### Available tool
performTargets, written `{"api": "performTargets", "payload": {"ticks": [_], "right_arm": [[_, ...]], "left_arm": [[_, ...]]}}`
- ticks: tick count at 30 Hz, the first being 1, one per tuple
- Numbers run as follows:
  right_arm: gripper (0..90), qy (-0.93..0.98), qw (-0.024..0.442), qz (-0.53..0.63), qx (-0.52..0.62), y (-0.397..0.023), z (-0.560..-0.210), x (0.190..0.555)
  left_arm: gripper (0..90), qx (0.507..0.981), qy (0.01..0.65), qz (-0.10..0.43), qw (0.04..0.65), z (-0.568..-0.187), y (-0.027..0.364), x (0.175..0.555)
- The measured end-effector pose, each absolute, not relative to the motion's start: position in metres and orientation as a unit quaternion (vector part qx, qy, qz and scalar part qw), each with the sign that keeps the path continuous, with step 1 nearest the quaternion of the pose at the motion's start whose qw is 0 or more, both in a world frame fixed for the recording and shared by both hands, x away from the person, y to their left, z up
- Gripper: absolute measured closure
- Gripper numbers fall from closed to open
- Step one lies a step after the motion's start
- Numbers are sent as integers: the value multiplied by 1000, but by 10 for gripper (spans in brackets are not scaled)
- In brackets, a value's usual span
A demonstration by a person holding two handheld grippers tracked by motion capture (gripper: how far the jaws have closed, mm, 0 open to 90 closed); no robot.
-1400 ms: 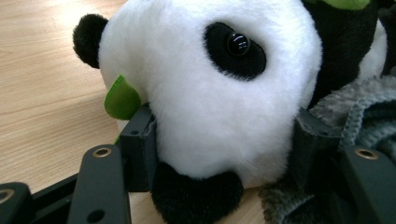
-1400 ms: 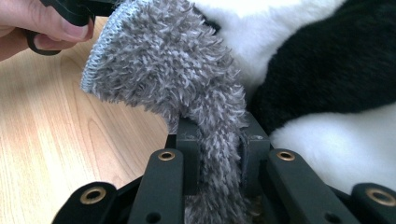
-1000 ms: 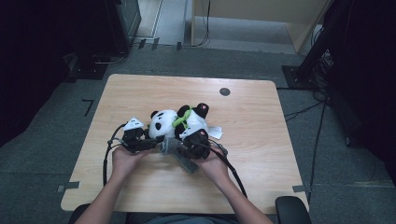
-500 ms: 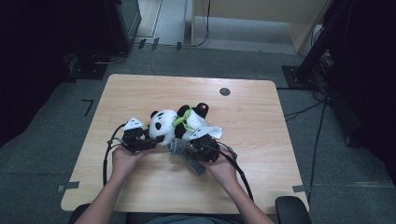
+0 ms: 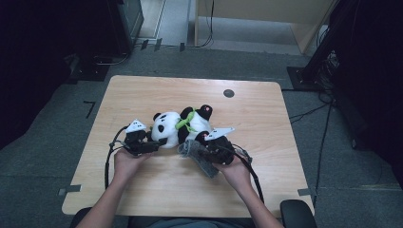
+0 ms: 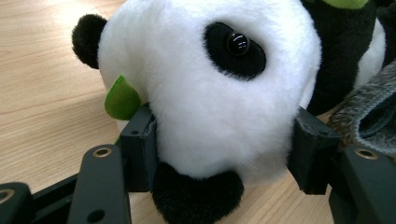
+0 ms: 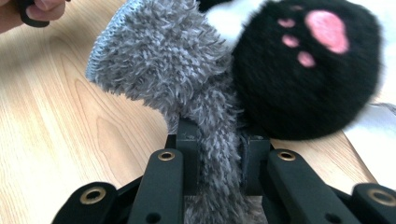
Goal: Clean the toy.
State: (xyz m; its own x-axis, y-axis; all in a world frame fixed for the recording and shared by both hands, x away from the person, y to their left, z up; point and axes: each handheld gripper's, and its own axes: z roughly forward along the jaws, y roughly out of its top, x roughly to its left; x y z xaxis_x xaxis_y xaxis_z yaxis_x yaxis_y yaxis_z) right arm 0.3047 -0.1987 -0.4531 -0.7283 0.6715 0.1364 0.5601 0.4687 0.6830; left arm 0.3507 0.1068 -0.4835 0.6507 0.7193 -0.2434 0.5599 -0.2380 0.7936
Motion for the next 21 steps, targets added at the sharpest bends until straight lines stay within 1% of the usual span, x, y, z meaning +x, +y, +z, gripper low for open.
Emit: {"api": "performTargets", "payload": {"ticks": [9,21], "right_arm": [[747,859,86,359,355,-217,-454,304],[747,853,91,346,380,-239,-457,307]], "left_arm": [[369,782,409,85,462,-483,107,351],[370,782,409,84,463,-484,107,351]]}}
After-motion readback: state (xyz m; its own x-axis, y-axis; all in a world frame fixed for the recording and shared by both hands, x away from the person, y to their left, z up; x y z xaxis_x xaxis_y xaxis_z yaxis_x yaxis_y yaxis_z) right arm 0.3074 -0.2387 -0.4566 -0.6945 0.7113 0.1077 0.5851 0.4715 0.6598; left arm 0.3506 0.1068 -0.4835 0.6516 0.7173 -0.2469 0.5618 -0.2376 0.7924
